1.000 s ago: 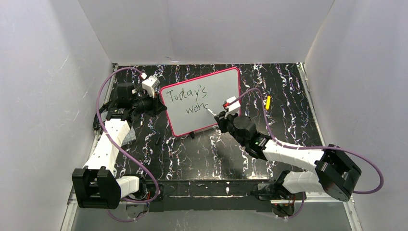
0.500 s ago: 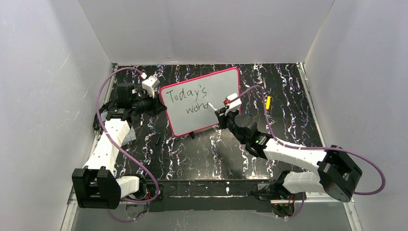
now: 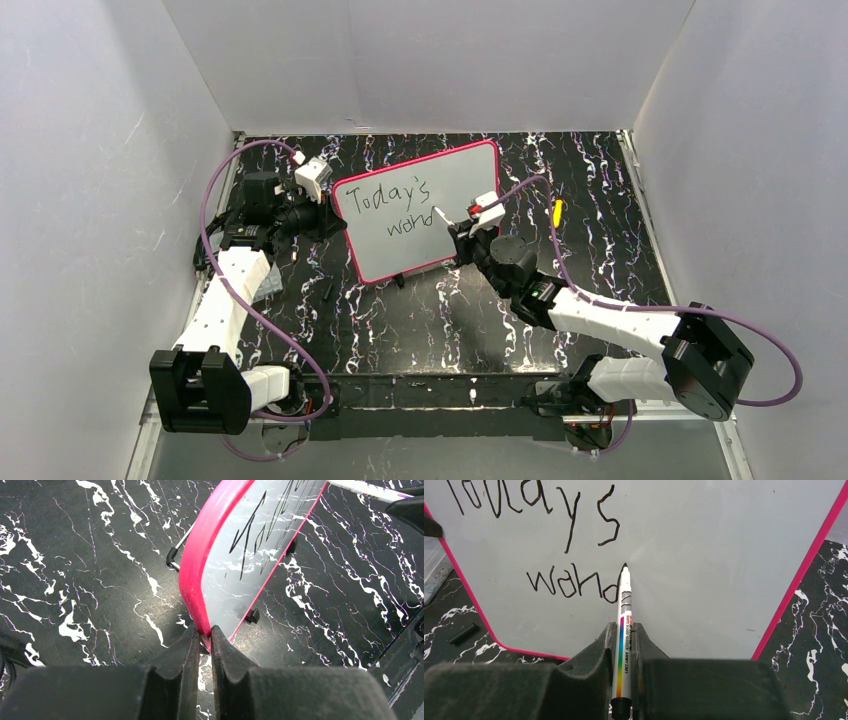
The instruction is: Write a sentence on the whiteboard
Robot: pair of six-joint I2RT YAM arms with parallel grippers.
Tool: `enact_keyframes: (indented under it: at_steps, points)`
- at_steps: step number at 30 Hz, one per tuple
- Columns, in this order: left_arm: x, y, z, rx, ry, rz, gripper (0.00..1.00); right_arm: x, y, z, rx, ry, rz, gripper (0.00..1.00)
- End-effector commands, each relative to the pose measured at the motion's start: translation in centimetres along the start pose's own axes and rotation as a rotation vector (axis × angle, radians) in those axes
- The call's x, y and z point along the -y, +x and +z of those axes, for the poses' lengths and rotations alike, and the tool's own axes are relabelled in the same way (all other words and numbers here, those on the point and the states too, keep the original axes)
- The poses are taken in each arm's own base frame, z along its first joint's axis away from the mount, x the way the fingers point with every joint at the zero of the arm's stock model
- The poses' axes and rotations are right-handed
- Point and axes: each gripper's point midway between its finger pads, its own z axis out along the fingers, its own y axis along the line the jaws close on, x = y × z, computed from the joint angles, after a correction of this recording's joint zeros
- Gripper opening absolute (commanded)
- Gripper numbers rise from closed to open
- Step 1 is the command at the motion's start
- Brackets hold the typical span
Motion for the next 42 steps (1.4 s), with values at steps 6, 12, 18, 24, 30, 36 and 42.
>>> enact_keyframes:
  at_steps: [6,12,18,24,30,36,42]
  points:
    - [0.5,0.8,-0.1,-0.039,0.019,-0.019,0.0,-0.1,1.6,0.0,-0.018,-0.005,0.05,0.01]
    - [0.6,0.7,-0.1,-0.038,0.019,-0.019,0.0,-0.2,3.0,-0.1,-0.046,-0.011,0.059,0.01]
    - [0.6,0.7,-0.1,-0.037,0.02,-0.017,0.0,0.5,3.3,-0.5,-0.057,0.02,0.063,0.01]
    - [0.6,0.7,-0.1,-0.037,0.019,-0.018,0.0,1.2,2.8,-1.3,-0.047,0.044,0.064,0.01]
    - [0.6,0.7,-0.2,-0.036,0.019,-0.018,0.0,0.9,1.0,-1.5,-0.004,0.025,0.076,0.01]
    - [0.6,0.7,-0.2,-0.035,0.02,-0.018,0.0,0.4,-0.8,-1.0,0.041,0.003,0.067,0.01]
    - [0.6,0.7,-0.2,-0.036,0.018,-0.017,0.0,0.0,-0.9,-0.1,0.043,-0.006,0.05,0.01]
